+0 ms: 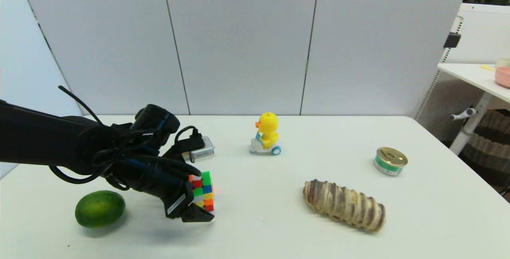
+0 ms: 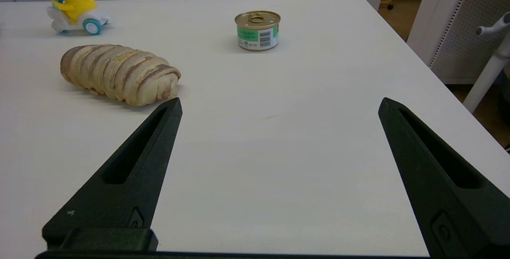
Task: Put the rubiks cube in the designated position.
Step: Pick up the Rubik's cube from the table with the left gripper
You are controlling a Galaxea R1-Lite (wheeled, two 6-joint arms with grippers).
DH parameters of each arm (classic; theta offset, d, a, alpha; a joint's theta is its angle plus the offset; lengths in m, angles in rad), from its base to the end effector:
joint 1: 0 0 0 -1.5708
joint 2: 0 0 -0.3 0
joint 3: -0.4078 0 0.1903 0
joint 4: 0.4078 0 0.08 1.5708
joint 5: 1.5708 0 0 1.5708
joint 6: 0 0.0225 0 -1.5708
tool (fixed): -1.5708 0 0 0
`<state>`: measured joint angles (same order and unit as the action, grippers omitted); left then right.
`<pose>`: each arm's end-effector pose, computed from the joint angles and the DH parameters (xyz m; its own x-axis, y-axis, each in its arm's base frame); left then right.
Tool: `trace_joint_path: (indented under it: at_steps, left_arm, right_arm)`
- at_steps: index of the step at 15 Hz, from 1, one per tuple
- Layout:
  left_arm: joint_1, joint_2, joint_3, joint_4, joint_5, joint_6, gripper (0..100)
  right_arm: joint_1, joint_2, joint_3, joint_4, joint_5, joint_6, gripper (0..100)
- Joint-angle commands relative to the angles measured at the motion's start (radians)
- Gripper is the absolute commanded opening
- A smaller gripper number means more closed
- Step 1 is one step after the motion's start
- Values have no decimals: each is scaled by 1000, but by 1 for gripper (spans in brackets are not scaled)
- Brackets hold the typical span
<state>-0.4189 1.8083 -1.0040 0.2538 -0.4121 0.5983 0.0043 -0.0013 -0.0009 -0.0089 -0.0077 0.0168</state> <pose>0.2663 -0.1284 0.1304 0.2477 -0.5487 -0.7985 0.9047 0.4260 -0.0121 -0.0230 -0.0003 0.0766 0.9999 -0.0034 0.0111 0.0032 0.9999 0.0169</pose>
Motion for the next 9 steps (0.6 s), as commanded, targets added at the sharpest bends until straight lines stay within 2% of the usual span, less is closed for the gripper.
trace_joint_path:
  at_steps: [1,5,6,9]
  left_arm:
    - [2,2,-1,4,-4,3,100]
    - [2,3,-1,2,-2,3,100]
    - [2,2,-2,1,-2,5,0]
    - [2,3,-1,4,-2,17,0]
  right_arm:
    - [0,1,-1,1,0,0,100]
    - [0,1,1,0,0,0,100]
    - [0,1,-1,0,0,0,100]
    - [0,1,-1,0,0,0,100]
